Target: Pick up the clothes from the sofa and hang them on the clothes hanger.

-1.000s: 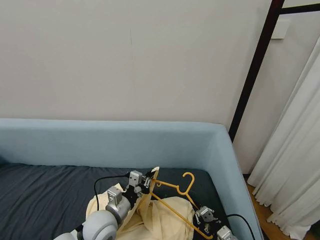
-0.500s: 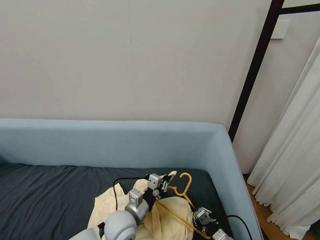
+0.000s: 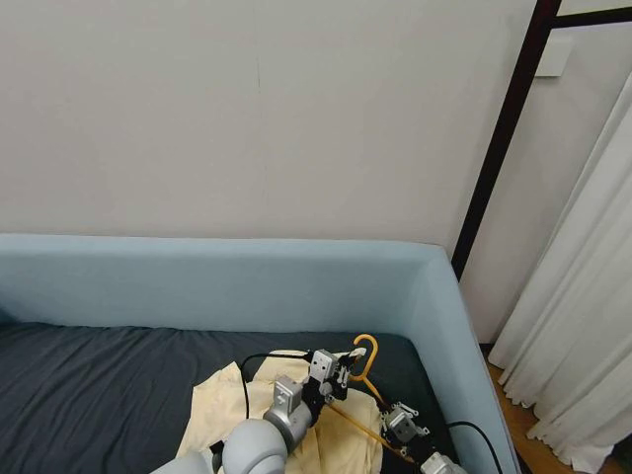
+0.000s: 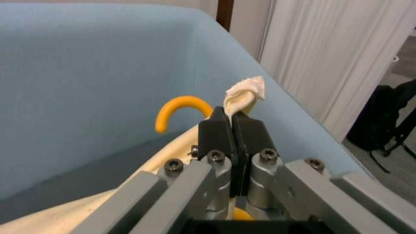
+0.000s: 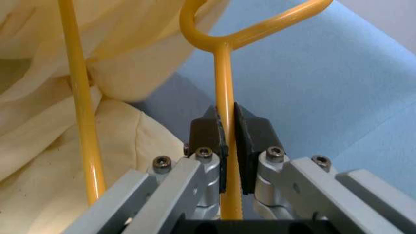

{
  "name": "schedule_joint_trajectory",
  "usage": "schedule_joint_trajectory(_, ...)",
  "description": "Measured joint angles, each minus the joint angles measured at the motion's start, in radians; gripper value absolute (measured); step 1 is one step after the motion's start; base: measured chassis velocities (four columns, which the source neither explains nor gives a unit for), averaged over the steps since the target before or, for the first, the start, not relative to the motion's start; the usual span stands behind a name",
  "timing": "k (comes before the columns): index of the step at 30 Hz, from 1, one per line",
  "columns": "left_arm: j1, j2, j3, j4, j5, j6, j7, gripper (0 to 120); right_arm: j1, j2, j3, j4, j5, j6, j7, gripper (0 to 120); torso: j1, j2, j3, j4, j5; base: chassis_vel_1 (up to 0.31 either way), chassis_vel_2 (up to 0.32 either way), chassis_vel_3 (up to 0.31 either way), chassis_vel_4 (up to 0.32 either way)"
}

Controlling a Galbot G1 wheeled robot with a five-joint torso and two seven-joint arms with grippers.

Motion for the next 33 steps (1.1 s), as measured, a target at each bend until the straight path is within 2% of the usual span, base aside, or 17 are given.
schedule_joint_trajectory(8,0.037,0.006,0.007,-0.006,0.022,0.009,0.008,0,0.001,-0.005,0.013,0.014,0.016,0.009,-0.002,4,0.000,0.000,0.000,0.0000,-0.0002,0.000,0.000,0.000,0.000)
schedule_joint_trajectory(15,0.172,0.071,-0.054,-0.063,0.076,0.002,0.053,0,-0.011,-0.005,0.030,0.010,0.014,0.073,-0.019,4,0.000,0.000,0.000,0.0004,-0.0002,0.000,0.000,0.000,0.000)
schedule_joint_trajectory(24,0.272,0.107,-0.137,-0.111,0.167,-0.004,0.082,32,0.013,0.043,0.038,-0.037,-0.069,0.158,0.026,4,0.000,0.000,0.000,0.0001,-0.0002,0.000,0.000,0.000,0.000)
schedule_joint_trajectory(25,0.272,0.107,-0.137,-0.111,0.167,-0.004,0.082,32,0.013,0.043,0.038,-0.037,-0.069,0.158,0.026,4,0.000,0.000,0.000,0.0001,-0.0002,0.000,0.000,0.000,0.000)
schedule_joint_trajectory(28,0.317,0.142,-0.186,-0.140,0.221,0.009,0.088,49,0.034,0.059,0.046,-0.075,-0.155,0.213,0.055,4,0.000,0.000,0.000,0.0002,-0.0002,0.000,0.000,0.000,0.000)
schedule_joint_trajectory(30,0.327,0.150,-0.198,-0.147,0.233,0.008,0.093,52,0.041,0.062,0.048,-0.084,-0.180,0.225,0.063,4,0.000,0.000,0.000,0.0003,-0.0003,0.000,0.000,0.000,0.000)
schedule_joint_trajectory(33,0.371,0.174,-0.244,-0.174,0.251,-0.010,0.108,68,0.069,0.076,0.057,-0.118,-0.267,0.266,0.090,4,0.000,0.000,0.000,0.0000,-0.0002,0.000,0.000,0.000,0.000)
